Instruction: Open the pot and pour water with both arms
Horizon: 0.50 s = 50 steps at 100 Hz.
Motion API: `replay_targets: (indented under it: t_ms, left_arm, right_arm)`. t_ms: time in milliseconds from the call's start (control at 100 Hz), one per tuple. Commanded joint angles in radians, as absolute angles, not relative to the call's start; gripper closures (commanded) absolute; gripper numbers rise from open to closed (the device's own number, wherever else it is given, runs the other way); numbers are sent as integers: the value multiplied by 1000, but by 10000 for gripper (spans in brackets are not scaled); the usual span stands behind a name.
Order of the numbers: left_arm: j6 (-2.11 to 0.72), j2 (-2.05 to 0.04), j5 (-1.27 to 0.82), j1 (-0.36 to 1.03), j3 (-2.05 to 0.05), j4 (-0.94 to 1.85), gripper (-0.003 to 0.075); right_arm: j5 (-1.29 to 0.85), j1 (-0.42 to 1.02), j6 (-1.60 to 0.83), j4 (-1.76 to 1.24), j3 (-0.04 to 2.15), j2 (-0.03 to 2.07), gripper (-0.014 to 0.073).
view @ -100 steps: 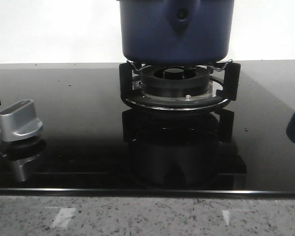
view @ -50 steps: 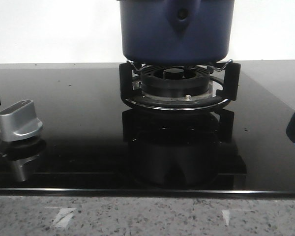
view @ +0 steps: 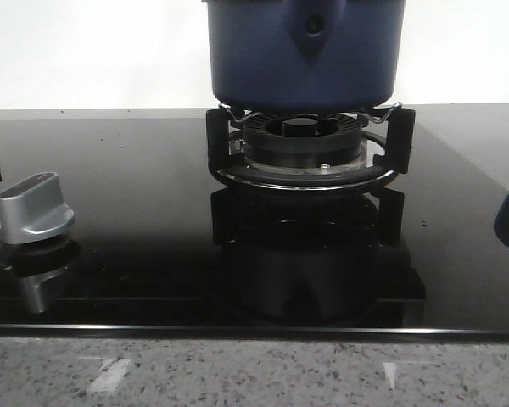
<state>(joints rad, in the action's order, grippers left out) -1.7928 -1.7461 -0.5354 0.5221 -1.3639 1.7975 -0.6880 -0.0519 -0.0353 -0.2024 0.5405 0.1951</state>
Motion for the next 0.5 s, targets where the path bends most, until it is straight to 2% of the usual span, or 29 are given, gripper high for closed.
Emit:
replay_targets:
  t_ms: [0,150,260,490]
  left_arm:
    - [-1807,-1716,-594,525,-1391,1869,162]
    - [-1843,-1716,-605,526,-1391,1862,159]
    - [-1859,-1716,-603,526,-1391,1862,126]
    - [-1859,-1716,-573,526,-1391,1865,134]
  right_arm:
    - [-612,-52,-47,-200,565,218,181]
    - [-612,-52,-47,-200,565,218,181]
    - [-612,-52,-47,-200,565,218,181]
    - [-612,-52,-47,-200,565,218,181]
